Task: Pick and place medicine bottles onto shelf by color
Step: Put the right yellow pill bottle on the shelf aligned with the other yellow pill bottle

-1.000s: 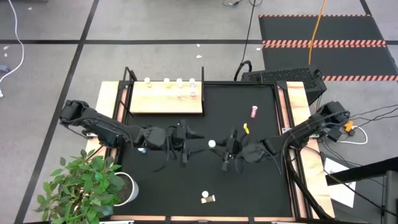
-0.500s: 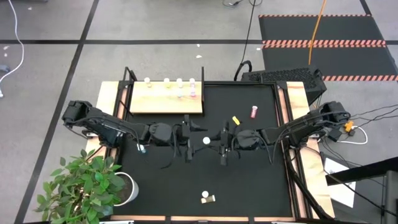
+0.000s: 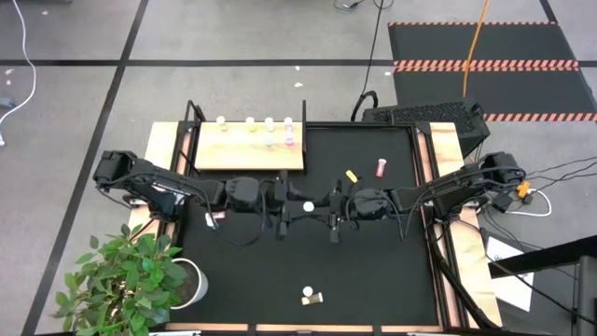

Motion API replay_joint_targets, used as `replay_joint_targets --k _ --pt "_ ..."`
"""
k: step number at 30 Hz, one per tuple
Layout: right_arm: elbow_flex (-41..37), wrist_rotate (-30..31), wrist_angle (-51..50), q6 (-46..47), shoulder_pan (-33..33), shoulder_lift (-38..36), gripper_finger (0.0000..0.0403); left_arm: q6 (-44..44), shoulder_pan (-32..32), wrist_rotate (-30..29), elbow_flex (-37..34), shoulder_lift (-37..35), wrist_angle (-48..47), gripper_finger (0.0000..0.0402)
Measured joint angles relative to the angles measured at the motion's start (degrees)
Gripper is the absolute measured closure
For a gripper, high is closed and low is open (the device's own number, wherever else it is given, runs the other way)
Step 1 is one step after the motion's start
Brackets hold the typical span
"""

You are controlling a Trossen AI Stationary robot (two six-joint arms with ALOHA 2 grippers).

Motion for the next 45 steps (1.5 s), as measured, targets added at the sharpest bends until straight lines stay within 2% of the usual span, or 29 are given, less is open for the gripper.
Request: replay_joint_targets --k 10,19,22,26,31,38,45 --pt "0.00 0.00 0.44 0.84 -0.05 -0.04 0.0300 -1.66 0.00 0.27 0.00 0.00 -1.44 0.0218" --pt "0.00 -0.34 0.44 3.10 0.00 -0.04 0.0300 -2.74 0.27 1.53 0.00 0.00 -1.62 0.0289" --pt "0.00 -0.28 0.44 3.32 0.00 -0.04 0.0300 -2.90 0.33 1.53 0.00 0.00 -1.61 0.0291" --pt "0.00 -0.20 0.34 4.80 0.00 -0.04 0.0298 -3.08 0.34 1.53 0.00 0.00 -1.61 0.0274" --pt "0.11 0.38 -3.13 8.35 -0.85 -0.13 0.0268 -4.93 1.05 -0.51 0.00 -0.20 -2.01 0.0276" --pt "0.04 4.38 -15.27 16.89 -2.61 -2.13 0.0201 -5.80 4.39 -3.50 0.02 -3.32 -6.34 0.0278" --pt "-0.54 4.91 -28.98 21.69 -4.79 -8.77 0.0165 -3.69 9.69 -14.09 0.02 -8.35 -13.01 0.0279"
